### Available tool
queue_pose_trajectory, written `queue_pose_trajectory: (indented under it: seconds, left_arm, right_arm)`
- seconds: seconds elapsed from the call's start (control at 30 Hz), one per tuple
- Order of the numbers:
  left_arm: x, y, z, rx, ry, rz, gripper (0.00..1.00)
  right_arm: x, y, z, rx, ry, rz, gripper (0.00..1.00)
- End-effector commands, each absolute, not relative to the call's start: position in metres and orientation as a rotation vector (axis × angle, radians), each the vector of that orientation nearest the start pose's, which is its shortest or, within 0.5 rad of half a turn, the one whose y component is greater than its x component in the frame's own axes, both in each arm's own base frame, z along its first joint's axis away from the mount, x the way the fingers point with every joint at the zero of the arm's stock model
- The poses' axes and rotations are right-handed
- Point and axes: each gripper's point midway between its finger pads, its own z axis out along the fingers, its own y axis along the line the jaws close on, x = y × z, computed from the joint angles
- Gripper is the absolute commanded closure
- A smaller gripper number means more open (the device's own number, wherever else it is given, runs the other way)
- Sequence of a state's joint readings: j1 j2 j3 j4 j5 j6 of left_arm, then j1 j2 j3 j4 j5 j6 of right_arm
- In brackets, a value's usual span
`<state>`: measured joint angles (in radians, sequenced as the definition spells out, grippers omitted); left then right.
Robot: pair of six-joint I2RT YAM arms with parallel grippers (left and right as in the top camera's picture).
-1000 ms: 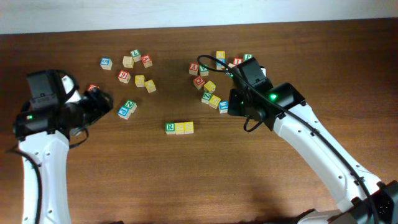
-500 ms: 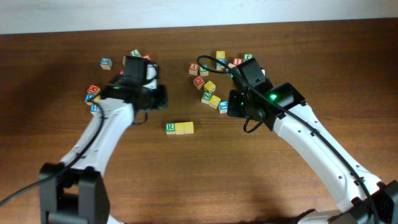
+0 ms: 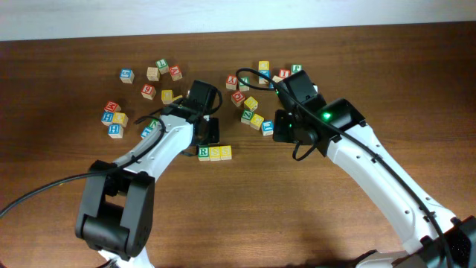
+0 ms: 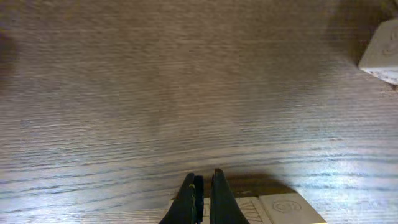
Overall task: Spell out RSS
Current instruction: 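Move the left gripper over the left end of the RSS row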
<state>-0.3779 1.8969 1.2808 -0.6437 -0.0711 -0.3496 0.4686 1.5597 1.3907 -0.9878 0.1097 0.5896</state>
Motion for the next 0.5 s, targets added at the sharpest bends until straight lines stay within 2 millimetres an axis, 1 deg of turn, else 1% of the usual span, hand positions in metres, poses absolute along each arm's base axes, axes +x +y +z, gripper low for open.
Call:
queue_pose_trajectory:
  seconds: [0.0,0.1,0.27,0.37,0.47]
  left_arm:
    - [0.389,-0.132,0.034,-0.016,2.828,0.007,1.00]
    - [0.379,-0.128,0.031,-0.049,2.871,0.024,1.00]
    - [0.373,-0.129,0.029,-0.045,2.895,0.012,1.00]
    - [0.371,-0.134,0.029,-0.040,2.911,-0.032,1.00]
    - [0.369,-0.134,0.028,-0.040,2.915,-0.028,1.00]
  right_arm:
    - [0.336,0.148,0.170,0.188,2.722,0.156,0.96]
    - [0.337,0.149,0.163,0.186,2.743,0.149,0.96]
    - [0.337,0.153,0.153,0.181,2.778,0.156,0.96]
    - [0.337,0.153,0.152,0.181,2.779,0.155,0.96]
    - [0.337,0.153,0.152,0.181,2.779,0.154,0.96]
